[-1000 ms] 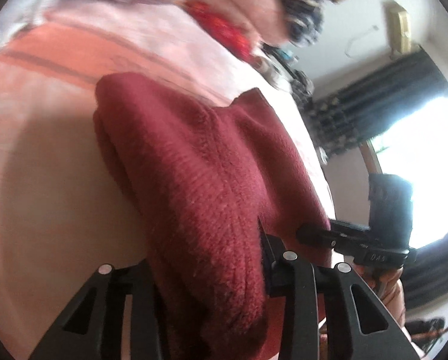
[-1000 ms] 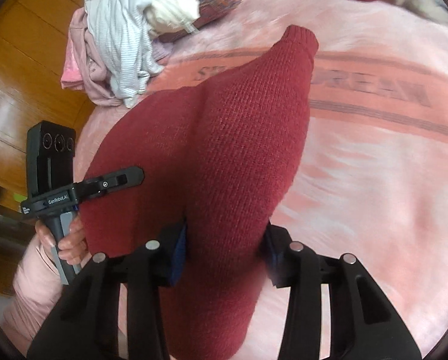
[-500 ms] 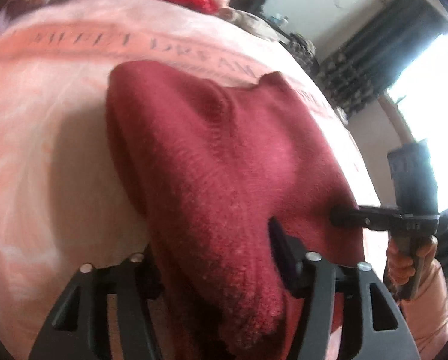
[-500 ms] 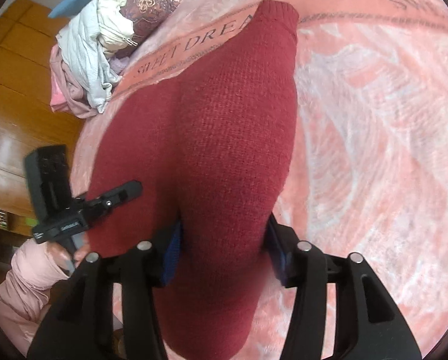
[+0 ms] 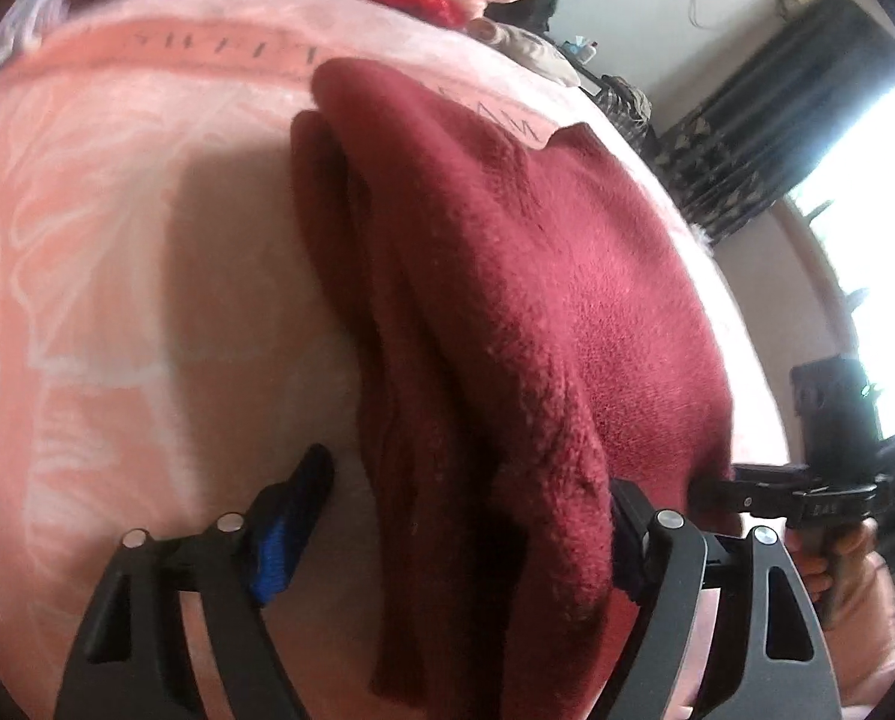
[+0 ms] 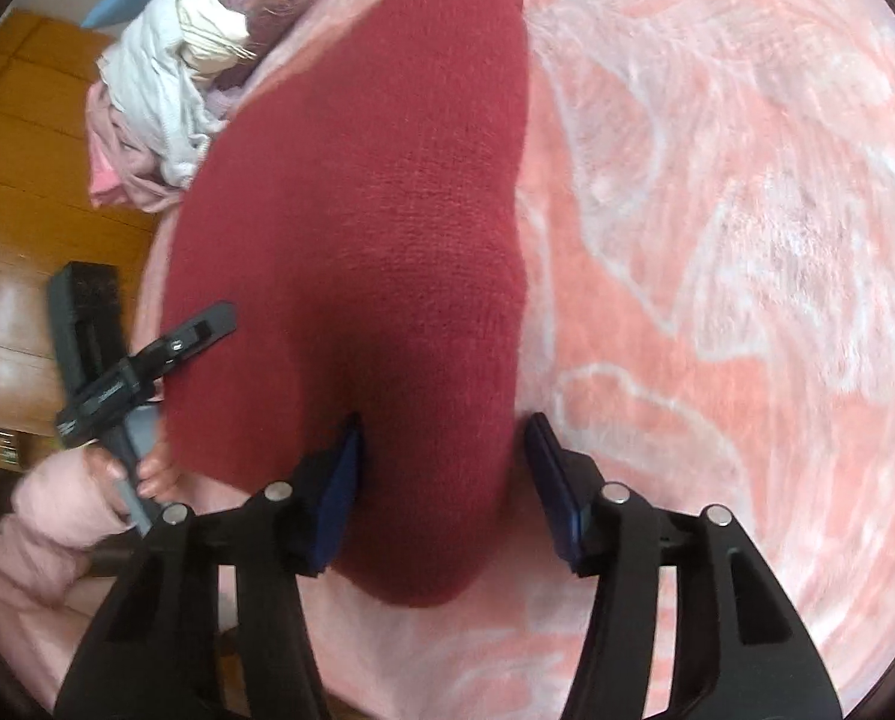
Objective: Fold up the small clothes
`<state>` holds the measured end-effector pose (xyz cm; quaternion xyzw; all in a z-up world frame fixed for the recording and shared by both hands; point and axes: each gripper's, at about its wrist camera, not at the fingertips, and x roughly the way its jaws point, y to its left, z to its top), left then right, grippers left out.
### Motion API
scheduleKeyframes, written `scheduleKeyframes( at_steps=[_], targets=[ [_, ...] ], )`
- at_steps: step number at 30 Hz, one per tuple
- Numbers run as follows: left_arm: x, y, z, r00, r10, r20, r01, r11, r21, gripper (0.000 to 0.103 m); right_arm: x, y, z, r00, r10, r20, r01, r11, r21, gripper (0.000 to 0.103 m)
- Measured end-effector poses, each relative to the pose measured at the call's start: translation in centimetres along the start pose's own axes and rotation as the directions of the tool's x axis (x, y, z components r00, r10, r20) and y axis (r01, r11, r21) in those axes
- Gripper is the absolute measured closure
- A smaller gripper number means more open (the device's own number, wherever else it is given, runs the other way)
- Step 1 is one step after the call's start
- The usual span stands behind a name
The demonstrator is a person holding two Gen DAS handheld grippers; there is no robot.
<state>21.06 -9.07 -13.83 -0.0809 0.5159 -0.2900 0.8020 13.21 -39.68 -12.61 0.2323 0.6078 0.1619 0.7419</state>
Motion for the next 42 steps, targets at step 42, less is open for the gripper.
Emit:
scheduleKeyframes(
  at_steps=[42],
  targets=[
    [-15.9, -12.8, -10.9, 0.866, 0.483, 0.132, -0.483, 0.875, -0.028, 0.004, -13.6, 12.0, -16.4, 0.900, -0.279, 0.335, 0.332, 0.937, -0.113, 0.011]
  ],
)
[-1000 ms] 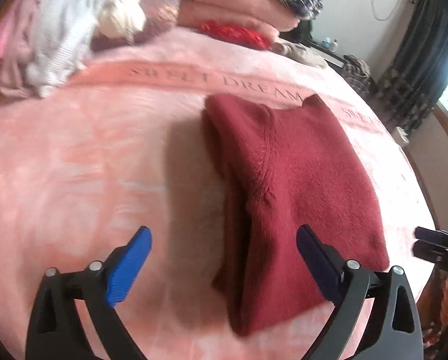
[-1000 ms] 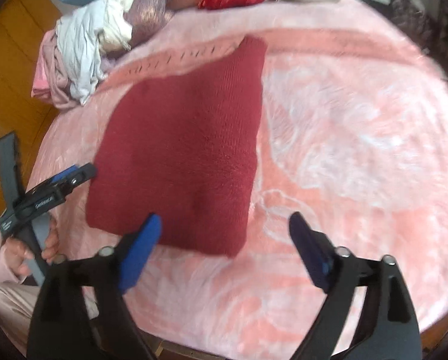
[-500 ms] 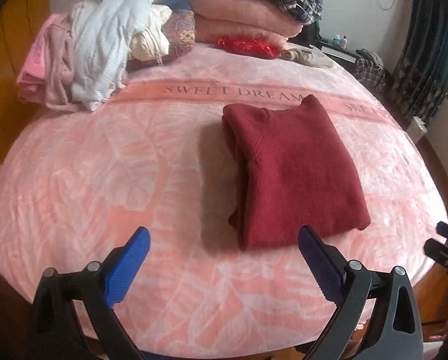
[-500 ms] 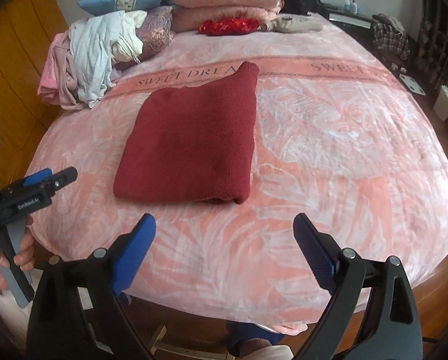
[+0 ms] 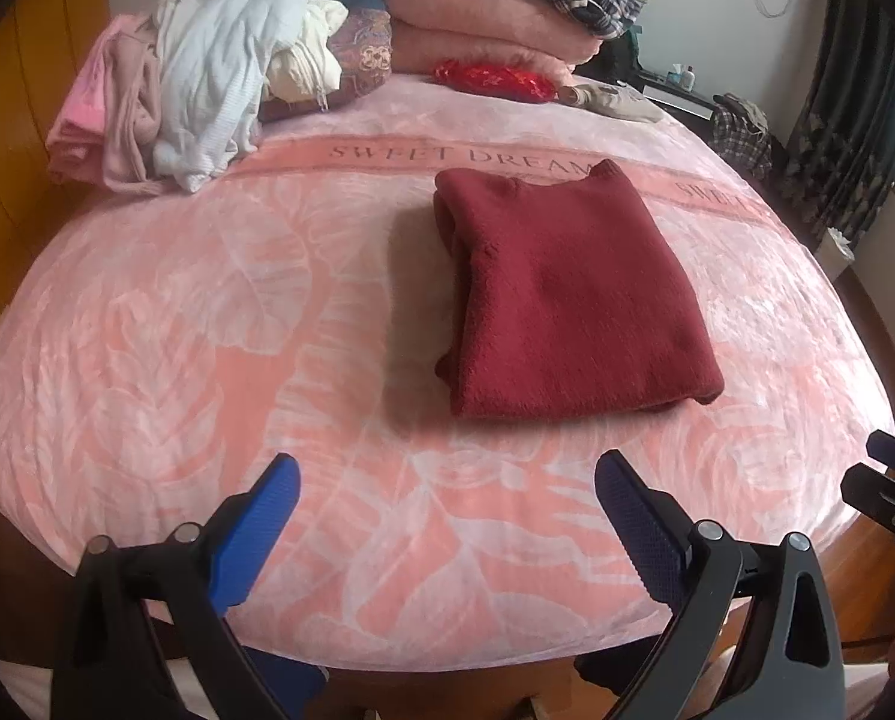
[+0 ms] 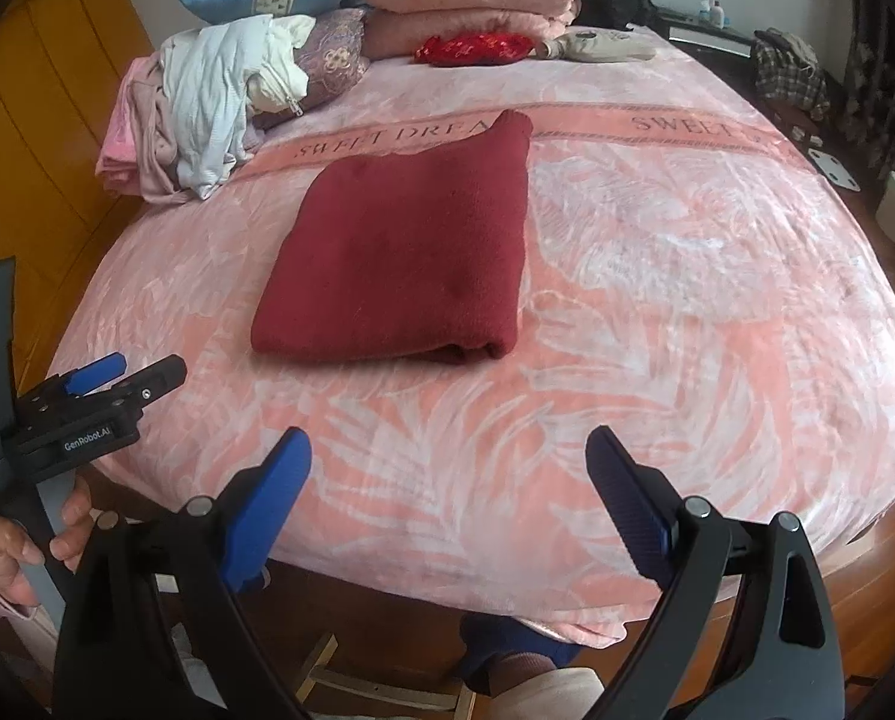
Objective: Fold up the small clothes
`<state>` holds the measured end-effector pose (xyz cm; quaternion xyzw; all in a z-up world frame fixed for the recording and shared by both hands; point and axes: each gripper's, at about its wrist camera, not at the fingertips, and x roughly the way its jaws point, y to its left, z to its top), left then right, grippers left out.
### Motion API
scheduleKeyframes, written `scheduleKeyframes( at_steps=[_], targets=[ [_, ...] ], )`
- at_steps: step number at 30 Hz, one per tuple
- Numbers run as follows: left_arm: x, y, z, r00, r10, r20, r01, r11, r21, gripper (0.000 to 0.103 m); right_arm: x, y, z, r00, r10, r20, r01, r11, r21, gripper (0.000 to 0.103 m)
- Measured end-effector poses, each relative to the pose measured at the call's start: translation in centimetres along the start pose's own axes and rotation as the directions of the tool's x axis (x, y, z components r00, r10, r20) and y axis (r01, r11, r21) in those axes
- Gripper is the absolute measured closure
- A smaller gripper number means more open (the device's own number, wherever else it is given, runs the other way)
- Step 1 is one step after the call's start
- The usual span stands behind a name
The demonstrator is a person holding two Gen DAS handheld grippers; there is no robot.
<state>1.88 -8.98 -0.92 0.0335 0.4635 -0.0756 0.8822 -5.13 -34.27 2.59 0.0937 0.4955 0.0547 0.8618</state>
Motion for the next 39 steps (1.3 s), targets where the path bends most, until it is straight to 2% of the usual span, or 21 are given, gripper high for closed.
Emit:
scheduleKeyframes(
  at_steps=[15, 39],
  targets=[
    [-0.2, -1.2, -0.6, 1.000, -0.008, 0.004, 0.008, 1.000, 0.030, 0.004, 0.4, 2.0, -0.1, 1.000, 0.012, -0.013, -0.013, 0.998, -0.061, 0.010],
    [-0.1, -1.6, -1.2, 1.000, 0.001, 0.007, -0.002, 0.999, 0.052, 0.004, 1.2, 1.3, 0.2, 0.999, 0.011, -0.032, -0.014, 0.997, -0.070, 0.009]
  ],
)
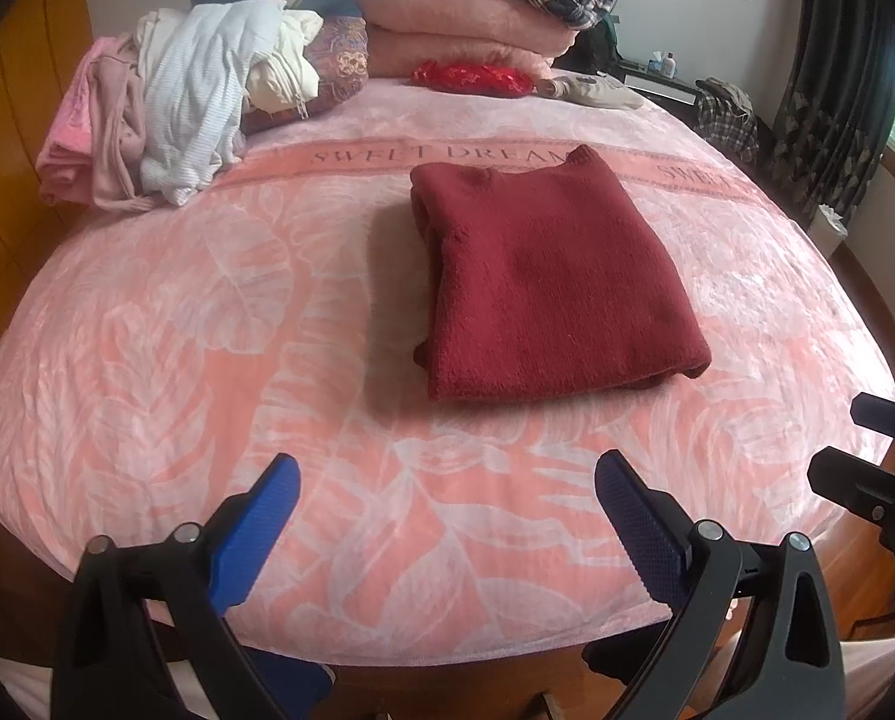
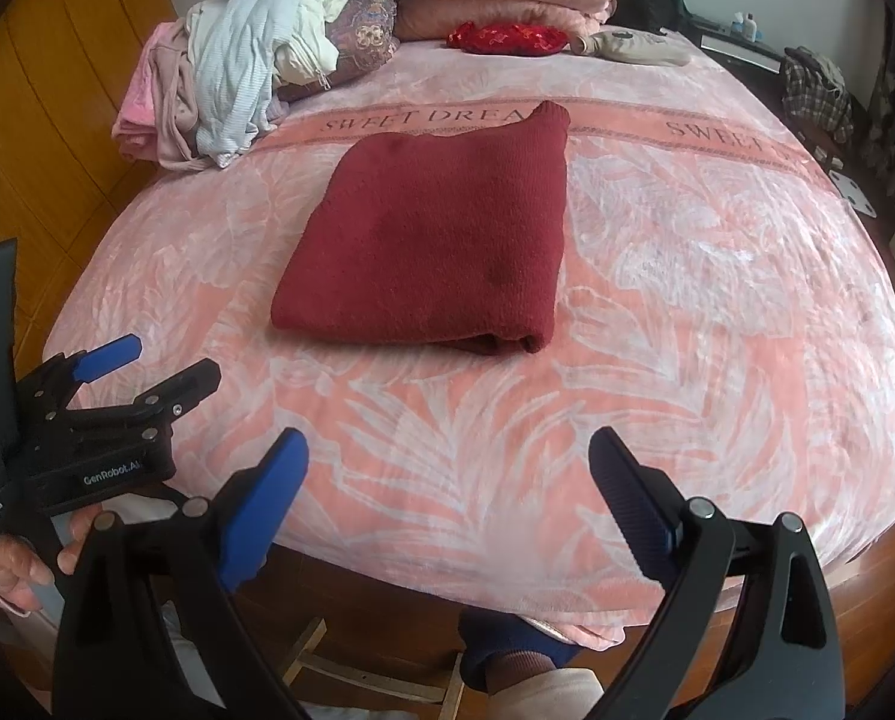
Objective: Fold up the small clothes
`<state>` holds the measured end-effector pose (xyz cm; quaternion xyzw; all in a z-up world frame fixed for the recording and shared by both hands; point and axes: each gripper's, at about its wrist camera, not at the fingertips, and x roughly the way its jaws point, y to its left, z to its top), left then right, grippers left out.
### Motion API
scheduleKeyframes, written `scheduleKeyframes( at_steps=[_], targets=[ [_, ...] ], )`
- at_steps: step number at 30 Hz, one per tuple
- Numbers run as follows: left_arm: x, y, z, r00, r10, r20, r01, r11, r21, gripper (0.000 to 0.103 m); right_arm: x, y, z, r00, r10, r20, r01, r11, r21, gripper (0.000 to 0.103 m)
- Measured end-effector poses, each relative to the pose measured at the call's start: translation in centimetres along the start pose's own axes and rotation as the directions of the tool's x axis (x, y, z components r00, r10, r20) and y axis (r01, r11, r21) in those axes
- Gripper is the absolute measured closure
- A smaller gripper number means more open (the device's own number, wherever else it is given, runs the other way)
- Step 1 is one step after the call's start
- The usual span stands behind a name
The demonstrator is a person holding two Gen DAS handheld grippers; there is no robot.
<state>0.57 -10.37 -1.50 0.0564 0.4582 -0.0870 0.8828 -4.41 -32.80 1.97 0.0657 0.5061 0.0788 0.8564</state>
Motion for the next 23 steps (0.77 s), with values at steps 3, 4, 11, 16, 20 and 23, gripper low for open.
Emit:
scheduleKeyframes(
  at_steps=[3, 4, 11, 16, 20, 23],
  targets=[
    [0.02, 0.05, 0.00, 1.000, 0.001, 0.002, -0.001, 1.000, 0.001, 0.004, 0.05, -0.16, 0.01, 1.000, 0.000, -0.002, 0.000, 1.000, -0.002, 0.009],
    [0.03, 0.05, -0.02, 1.000, 0.001, 0.002, -0.001, 1.000, 0.000, 0.004, 0.04, -0.12, 0.02, 1.000, 0.000, -0.001, 0.000, 1.000, -0.002, 0.009],
    [0.26, 0.00, -0.10, 1.000, 0.003, -0.011, -0.003, 1.000, -0.010, 0.004, 0.08, -0.14, 0.01, 1.000, 0.000, -0.003, 0.000, 1.000, 0.001, 0.009],
    [0.45, -0.06, -0.08, 1.000, -0.002, -0.025, 0.002, 1.000, -0.015, 0.004, 0.35, -0.61, 0.01, 1.000, 0.003, -0.011, -0.003, 1.000, 0.008, 0.008],
    [0.48, -0.05, -0.06, 1.000, 0.001, -0.025, -0.001, 1.000, -0.016, 0.004, 0.53, -0.80, 0.07, 1.000, 0.006, -0.019, -0.006, 1.000, 0.008, 0.008],
    [0.49, -0.05, -0.08, 1.000, 0.001, -0.025, -0.002, 1.000, -0.016, 0.004, 0.55, -0.88, 0.18, 1.000, 0.007, -0.020, -0.007, 1.000, 0.007, 0.008]
  ],
)
